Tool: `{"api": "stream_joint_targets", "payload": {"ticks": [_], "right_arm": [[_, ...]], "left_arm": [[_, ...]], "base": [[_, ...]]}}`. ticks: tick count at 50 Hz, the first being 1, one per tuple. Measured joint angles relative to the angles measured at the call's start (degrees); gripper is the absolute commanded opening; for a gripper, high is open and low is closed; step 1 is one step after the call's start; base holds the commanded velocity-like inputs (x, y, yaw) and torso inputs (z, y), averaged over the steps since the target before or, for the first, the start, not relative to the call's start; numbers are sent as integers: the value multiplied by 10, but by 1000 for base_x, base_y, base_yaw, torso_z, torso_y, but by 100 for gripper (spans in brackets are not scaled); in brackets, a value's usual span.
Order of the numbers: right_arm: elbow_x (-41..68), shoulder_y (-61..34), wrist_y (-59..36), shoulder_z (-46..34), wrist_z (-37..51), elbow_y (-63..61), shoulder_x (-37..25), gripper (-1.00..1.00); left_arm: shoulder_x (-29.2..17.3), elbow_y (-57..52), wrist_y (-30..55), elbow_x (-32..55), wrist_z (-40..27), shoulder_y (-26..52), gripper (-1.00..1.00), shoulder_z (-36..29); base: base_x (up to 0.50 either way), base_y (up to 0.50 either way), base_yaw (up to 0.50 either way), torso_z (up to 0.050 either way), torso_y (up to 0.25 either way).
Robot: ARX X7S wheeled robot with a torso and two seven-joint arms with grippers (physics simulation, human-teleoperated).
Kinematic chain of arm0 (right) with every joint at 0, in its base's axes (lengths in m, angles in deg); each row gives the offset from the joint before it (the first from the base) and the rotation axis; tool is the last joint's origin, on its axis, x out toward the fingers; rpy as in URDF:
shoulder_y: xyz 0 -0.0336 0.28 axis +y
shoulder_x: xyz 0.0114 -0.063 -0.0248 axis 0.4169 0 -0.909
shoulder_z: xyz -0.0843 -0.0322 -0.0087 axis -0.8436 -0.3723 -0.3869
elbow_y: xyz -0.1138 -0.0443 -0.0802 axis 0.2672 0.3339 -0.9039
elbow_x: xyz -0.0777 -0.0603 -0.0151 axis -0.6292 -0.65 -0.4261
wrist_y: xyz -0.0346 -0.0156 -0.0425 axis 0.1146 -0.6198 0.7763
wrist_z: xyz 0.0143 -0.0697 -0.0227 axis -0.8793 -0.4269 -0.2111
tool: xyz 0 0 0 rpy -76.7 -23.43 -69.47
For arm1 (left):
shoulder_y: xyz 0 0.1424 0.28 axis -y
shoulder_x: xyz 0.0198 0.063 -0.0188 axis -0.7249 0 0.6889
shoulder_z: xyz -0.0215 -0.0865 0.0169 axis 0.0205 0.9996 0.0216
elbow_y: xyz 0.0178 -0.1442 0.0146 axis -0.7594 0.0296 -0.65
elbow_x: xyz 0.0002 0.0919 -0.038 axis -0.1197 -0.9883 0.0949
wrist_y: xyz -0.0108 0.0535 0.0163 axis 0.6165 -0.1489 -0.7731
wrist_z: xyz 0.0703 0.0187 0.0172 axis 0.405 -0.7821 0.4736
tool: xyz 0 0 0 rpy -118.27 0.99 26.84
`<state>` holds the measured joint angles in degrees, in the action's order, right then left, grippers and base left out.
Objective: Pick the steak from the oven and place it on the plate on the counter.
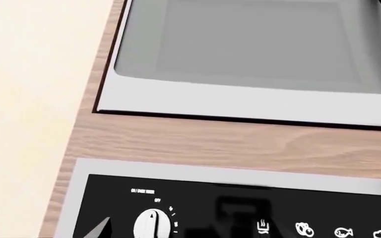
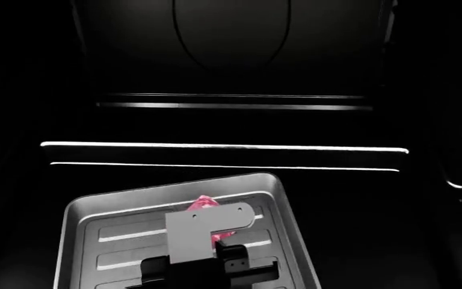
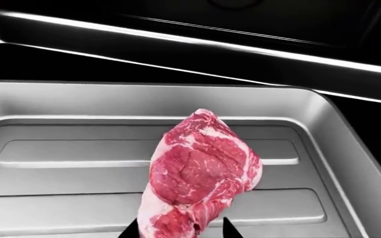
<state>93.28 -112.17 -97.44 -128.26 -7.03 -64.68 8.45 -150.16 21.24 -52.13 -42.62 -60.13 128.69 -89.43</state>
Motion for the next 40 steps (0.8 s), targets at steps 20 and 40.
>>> {"api": "stream_joint_targets", "payload": {"ticks": [20,40], "right_arm": [[-7,4,7,-2,0,-3,-3,-100],[15,9,5,6,19,-71,-31,-100]], "left_arm": [[9,0,-3,-1,0,10,100,-16],[13,0,-3,1,0,20,100,-25]], "base": [[0,0,0,0,0],[0,0,0,0,0]]}}
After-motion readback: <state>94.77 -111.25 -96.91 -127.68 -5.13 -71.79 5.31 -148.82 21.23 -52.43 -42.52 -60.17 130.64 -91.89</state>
